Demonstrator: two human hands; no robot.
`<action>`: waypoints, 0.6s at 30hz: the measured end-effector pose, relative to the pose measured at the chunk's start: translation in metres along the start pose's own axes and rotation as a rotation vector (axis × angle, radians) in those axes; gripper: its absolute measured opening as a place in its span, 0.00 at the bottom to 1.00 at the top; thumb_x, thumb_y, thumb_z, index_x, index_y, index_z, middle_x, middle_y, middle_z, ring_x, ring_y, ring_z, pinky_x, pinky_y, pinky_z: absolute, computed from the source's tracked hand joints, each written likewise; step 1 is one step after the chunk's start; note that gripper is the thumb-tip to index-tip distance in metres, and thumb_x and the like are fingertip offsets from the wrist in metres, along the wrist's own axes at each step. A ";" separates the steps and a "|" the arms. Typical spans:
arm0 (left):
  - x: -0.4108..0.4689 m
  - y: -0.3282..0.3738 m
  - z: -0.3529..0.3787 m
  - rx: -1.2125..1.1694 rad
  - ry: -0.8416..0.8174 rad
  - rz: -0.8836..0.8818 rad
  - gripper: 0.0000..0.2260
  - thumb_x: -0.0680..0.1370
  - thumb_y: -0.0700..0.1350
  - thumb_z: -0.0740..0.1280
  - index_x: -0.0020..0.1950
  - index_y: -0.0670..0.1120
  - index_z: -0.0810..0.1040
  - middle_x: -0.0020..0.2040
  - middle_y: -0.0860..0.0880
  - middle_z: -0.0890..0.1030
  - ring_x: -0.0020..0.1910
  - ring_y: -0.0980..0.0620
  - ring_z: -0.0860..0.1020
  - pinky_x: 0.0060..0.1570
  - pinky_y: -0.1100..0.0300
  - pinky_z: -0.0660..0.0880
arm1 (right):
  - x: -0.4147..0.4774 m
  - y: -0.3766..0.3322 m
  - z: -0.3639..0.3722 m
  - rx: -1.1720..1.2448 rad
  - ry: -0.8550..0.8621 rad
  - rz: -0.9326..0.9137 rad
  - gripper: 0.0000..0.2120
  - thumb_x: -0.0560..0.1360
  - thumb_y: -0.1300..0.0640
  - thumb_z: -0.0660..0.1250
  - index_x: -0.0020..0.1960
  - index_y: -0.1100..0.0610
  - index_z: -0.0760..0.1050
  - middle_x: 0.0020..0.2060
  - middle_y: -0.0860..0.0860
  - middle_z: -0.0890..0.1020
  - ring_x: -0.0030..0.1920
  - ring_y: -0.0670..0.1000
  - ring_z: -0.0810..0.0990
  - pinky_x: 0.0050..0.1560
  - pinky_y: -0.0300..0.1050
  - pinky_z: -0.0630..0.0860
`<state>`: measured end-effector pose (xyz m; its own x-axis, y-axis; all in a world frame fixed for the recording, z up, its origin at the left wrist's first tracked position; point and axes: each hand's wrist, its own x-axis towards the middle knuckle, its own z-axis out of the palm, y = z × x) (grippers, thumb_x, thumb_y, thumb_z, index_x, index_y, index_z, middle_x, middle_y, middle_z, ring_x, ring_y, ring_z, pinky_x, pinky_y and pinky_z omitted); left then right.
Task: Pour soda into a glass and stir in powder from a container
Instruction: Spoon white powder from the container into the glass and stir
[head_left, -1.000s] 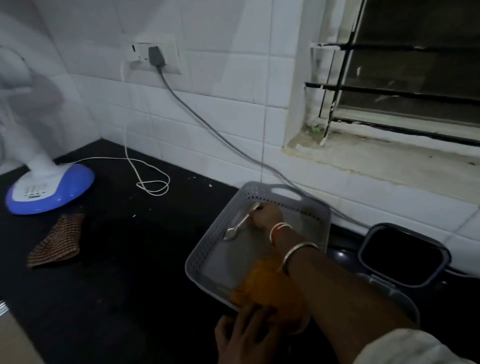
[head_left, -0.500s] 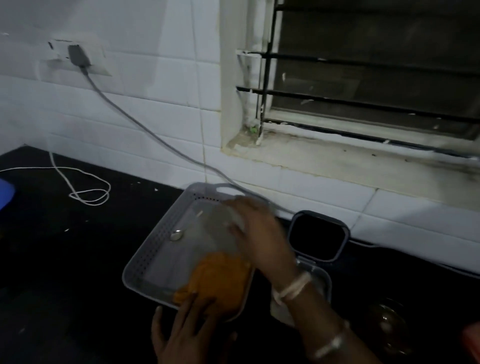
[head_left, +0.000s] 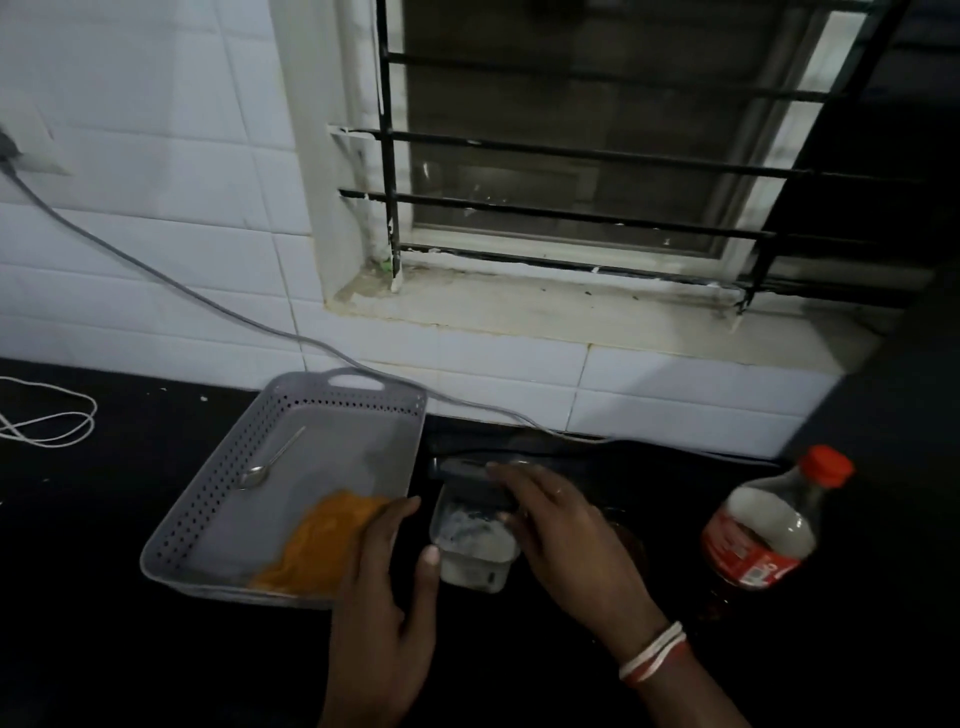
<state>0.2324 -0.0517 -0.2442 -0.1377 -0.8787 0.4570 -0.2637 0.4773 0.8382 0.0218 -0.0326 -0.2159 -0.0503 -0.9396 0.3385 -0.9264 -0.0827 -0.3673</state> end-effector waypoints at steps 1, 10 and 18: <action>0.000 0.000 0.004 -0.021 -0.029 -0.021 0.16 0.84 0.55 0.62 0.72 0.62 0.71 0.72 0.62 0.74 0.72 0.60 0.73 0.67 0.66 0.71 | -0.011 0.000 0.006 -0.001 -0.031 0.008 0.26 0.81 0.47 0.64 0.77 0.40 0.63 0.75 0.45 0.68 0.74 0.47 0.68 0.70 0.42 0.72; 0.009 -0.028 0.034 0.115 -0.326 -0.145 0.19 0.83 0.60 0.58 0.74 0.66 0.69 0.78 0.56 0.69 0.75 0.60 0.68 0.59 0.80 0.66 | -0.039 0.002 0.024 0.181 -0.125 0.239 0.27 0.80 0.44 0.66 0.76 0.30 0.62 0.80 0.53 0.63 0.73 0.49 0.72 0.66 0.40 0.73; 0.009 -0.041 0.036 0.090 -0.297 -0.163 0.17 0.83 0.56 0.65 0.72 0.60 0.77 0.74 0.55 0.75 0.73 0.58 0.72 0.56 0.83 0.66 | -0.046 0.000 0.039 0.276 -0.076 0.257 0.27 0.81 0.45 0.64 0.77 0.32 0.60 0.77 0.49 0.69 0.78 0.48 0.65 0.72 0.47 0.70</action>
<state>0.2074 -0.0796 -0.2847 -0.3551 -0.9128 0.2016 -0.3869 0.3398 0.8572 0.0386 -0.0020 -0.2658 -0.2302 -0.9625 0.1433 -0.7515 0.0823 -0.6546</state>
